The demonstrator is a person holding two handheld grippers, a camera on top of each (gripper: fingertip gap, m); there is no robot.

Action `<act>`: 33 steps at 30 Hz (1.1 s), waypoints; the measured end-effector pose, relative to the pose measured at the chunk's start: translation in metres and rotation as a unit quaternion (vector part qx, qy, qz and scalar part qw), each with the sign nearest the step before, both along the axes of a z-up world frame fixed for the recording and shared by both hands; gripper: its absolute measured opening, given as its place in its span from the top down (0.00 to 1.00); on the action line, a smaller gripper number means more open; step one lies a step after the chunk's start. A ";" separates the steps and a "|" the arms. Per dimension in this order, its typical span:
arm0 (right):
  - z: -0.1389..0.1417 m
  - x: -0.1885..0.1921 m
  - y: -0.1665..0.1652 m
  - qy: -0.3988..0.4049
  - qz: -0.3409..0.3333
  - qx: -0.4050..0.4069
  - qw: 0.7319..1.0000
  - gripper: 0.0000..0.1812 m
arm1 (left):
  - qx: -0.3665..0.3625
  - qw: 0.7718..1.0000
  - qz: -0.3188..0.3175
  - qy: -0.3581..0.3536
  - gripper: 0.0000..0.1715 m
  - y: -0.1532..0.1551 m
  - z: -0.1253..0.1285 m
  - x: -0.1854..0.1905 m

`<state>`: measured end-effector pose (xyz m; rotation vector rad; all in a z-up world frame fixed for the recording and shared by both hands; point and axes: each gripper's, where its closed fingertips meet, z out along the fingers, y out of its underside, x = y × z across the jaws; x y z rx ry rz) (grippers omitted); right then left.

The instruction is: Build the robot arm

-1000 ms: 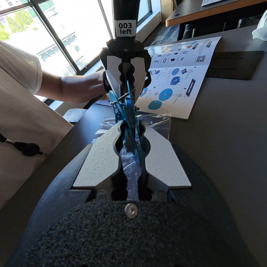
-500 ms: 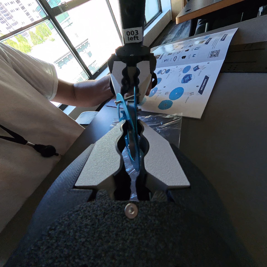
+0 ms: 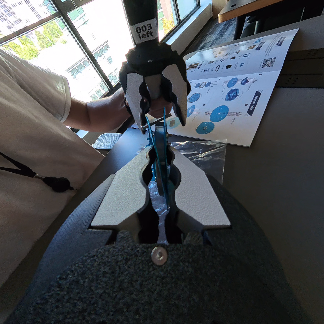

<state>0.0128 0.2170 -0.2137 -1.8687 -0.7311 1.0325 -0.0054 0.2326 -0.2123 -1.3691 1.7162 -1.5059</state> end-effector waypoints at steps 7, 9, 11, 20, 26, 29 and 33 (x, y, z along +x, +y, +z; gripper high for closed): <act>-0.001 0.003 0.000 -0.017 -0.011 0.003 1.000 0.94 | -0.003 1.000 0.004 0.010 0.70 -0.008 0.008 0.006; -0.001 0.004 -0.001 -0.017 -0.012 0.003 1.000 0.93 | 0.000 0.999 0.030 0.017 0.68 -0.005 0.007 0.010; -0.001 0.004 -0.001 -0.017 -0.013 0.003 1.000 0.94 | -0.001 0.998 0.058 0.025 0.68 -0.002 0.005 0.014; 0.001 0.000 -0.007 -0.023 0.001 0.018 1.000 0.93 | -0.015 1.000 0.011 0.018 0.93 -0.008 0.017 0.011; 0.001 0.003 -0.005 -0.013 -0.008 0.020 1.000 0.93 | 0.009 1.000 -0.003 0.020 0.82 -0.016 0.014 0.011; 0.002 0.003 -0.005 -0.001 -0.009 0.017 1.000 0.93 | 0.009 1.000 -0.017 0.022 0.78 -0.017 0.005 0.007; 0.004 0.006 -0.003 0.011 -0.013 0.021 1.000 0.94 | -0.029 0.998 -0.045 0.018 0.78 -0.018 -0.010 0.004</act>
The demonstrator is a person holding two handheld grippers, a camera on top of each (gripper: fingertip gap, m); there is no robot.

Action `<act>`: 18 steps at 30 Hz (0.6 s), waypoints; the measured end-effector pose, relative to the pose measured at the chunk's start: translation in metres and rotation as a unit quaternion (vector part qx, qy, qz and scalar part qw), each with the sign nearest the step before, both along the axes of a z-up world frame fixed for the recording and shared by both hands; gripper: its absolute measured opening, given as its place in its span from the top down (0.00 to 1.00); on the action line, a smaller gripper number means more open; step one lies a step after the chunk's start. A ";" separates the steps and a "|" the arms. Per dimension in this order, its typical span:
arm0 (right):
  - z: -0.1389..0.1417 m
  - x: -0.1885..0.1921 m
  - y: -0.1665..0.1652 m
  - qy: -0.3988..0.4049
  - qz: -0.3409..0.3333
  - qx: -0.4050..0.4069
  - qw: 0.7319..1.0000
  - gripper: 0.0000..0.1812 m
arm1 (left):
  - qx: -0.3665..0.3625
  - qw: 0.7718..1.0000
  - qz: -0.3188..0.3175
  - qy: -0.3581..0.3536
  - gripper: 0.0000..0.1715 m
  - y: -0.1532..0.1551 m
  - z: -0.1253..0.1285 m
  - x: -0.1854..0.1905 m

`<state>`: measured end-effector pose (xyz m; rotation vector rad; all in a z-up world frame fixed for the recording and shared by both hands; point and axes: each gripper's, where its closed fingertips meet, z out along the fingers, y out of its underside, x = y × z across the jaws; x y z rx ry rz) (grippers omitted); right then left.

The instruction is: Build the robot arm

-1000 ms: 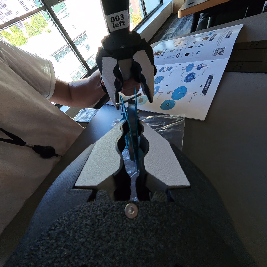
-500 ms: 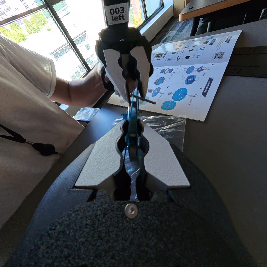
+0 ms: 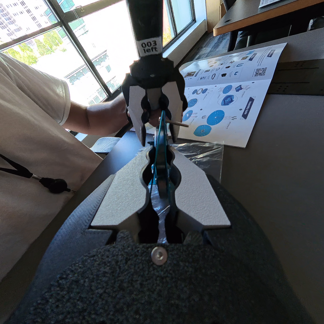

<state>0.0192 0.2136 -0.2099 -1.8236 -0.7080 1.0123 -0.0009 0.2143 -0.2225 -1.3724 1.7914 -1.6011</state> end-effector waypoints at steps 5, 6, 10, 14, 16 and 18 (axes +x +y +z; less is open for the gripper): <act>0.003 0.001 0.000 0.017 -0.002 0.004 1.000 0.94 | -0.076 0.996 -0.026 -0.029 0.88 0.001 0.010 0.004; 0.002 0.001 0.000 0.014 -0.001 0.005 1.000 0.93 | -0.072 0.997 -0.026 -0.029 0.88 0.001 0.010 0.005; -0.001 0.003 -0.001 -0.013 -0.001 0.015 1.000 0.93 | -0.009 1.000 -0.014 -0.021 0.93 0.003 0.004 0.008; -0.002 0.004 -0.003 -0.017 0.004 0.014 1.000 0.93 | 0.053 0.998 -0.011 -0.011 0.93 0.001 0.005 0.009; -0.003 0.004 -0.004 -0.024 0.003 0.021 0.999 0.93 | 0.090 0.996 -0.005 -0.006 0.93 0.001 0.006 0.009; -0.004 0.005 -0.004 -0.035 0.000 0.032 0.999 0.93 | 0.113 0.994 -0.005 -0.002 0.93 0.001 0.006 0.009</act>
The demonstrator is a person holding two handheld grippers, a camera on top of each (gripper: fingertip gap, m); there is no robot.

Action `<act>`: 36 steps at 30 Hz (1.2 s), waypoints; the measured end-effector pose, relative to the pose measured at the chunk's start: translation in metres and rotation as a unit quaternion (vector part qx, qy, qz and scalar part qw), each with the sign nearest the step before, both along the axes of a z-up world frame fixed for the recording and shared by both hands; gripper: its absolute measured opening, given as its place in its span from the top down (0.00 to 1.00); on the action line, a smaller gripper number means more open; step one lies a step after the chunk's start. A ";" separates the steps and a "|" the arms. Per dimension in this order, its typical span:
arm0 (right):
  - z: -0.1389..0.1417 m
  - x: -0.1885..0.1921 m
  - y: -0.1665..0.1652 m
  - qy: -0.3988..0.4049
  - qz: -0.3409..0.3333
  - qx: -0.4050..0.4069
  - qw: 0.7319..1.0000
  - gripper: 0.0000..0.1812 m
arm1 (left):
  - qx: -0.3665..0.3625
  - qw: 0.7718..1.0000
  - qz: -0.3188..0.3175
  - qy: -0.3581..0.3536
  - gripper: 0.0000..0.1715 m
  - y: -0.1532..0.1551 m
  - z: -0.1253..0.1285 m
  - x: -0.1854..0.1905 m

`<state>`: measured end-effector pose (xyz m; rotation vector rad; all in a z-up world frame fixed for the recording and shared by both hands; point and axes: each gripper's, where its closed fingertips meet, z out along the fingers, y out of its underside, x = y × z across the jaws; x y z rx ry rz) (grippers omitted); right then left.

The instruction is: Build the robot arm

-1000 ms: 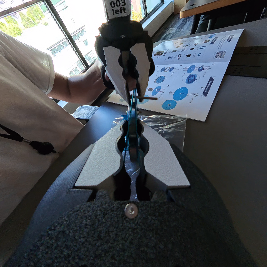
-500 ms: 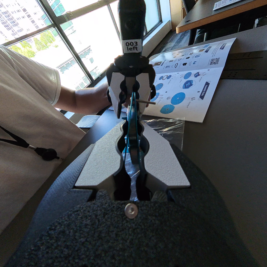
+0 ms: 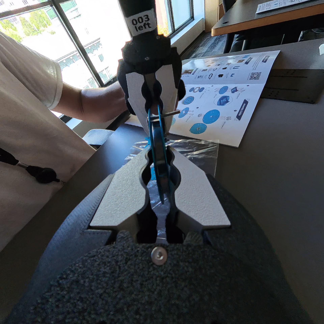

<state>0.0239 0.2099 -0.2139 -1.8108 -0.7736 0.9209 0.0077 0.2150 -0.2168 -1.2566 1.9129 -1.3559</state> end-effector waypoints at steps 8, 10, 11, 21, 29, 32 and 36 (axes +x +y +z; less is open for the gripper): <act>-0.007 0.010 0.001 -0.028 -0.012 0.013 0.999 0.88 | -0.016 1.000 -0.004 0.009 0.93 0.003 0.001 0.002; -0.011 0.010 0.001 -0.023 -0.009 -0.002 1.000 0.85 | -0.022 1.000 -0.009 0.005 0.93 0.003 0.001 0.003; -0.012 0.009 0.001 -0.017 -0.005 -0.006 1.000 0.86 | -0.026 1.000 -0.012 0.002 0.93 0.003 0.001 0.003; -0.009 0.010 -0.002 -0.009 -0.005 0.000 1.000 0.93 | -0.037 0.999 -0.032 -0.005 0.92 0.004 -0.001 0.005; -0.009 0.010 -0.004 -0.015 -0.002 -0.003 1.000 0.94 | -0.040 0.999 -0.031 -0.007 0.92 0.003 -0.001 0.004; -0.007 0.011 -0.002 -0.006 -0.008 -0.002 1.000 0.94 | -0.035 0.999 -0.025 -0.008 0.92 0.003 -0.003 0.004; -0.005 0.011 -0.003 0.007 -0.002 -0.001 1.000 0.93 | -0.026 0.999 -0.025 -0.005 0.93 0.001 -0.004 0.003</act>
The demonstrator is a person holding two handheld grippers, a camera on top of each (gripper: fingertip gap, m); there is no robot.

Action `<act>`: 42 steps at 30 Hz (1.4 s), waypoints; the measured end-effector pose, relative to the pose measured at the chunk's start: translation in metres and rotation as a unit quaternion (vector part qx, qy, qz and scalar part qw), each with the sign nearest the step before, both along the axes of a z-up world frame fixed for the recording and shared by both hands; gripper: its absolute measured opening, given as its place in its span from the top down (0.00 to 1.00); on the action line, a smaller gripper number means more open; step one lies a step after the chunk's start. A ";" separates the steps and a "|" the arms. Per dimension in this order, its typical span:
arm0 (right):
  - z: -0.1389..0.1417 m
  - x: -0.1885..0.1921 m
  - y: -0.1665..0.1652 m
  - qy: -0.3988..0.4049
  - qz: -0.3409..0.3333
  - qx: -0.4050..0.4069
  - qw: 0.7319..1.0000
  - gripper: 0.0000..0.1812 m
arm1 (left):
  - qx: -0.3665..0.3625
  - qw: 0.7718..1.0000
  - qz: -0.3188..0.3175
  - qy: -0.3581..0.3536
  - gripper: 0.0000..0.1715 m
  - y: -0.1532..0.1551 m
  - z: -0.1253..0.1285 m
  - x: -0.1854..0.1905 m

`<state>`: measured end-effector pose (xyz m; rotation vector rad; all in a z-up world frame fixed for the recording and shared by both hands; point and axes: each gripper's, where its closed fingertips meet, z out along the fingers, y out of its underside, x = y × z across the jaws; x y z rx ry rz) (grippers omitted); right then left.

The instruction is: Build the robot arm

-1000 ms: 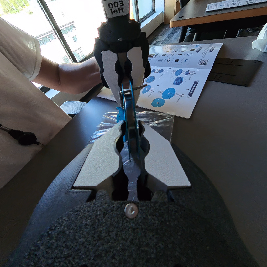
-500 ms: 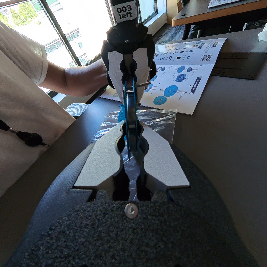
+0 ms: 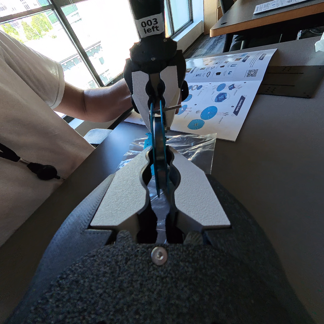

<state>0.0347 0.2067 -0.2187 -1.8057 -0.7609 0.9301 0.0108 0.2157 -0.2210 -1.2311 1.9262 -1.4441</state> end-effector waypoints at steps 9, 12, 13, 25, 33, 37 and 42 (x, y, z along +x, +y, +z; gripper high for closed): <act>-0.001 0.009 -0.004 -0.012 0.001 -0.005 1.000 0.92 | 0.031 0.999 -0.009 0.015 0.93 -0.004 0.001 0.006; 0.002 0.016 -0.006 -0.026 -0.011 0.002 1.000 0.88 | 0.037 0.999 -0.014 0.021 0.92 -0.006 0.001 0.009; 0.005 0.019 -0.008 -0.026 -0.014 0.007 1.000 0.88 | 0.038 0.999 -0.015 0.026 0.92 -0.006 0.002 0.010; -0.006 0.028 -0.015 -0.049 -0.026 0.021 0.998 0.93 | 0.037 0.997 -0.041 0.063 0.93 -0.017 0.006 0.034; 0.007 0.025 -0.017 -0.020 -0.020 0.036 0.999 0.88 | 0.037 0.997 -0.048 0.050 0.92 -0.020 0.005 0.030; 0.007 0.022 -0.013 -0.058 -0.019 0.048 0.997 0.91 | 0.036 0.997 -0.041 0.047 0.93 -0.018 0.005 0.031; 0.000 0.023 -0.015 -0.053 -0.018 0.045 0.997 0.93 | 0.022 0.998 -0.042 0.039 0.93 -0.020 0.006 0.035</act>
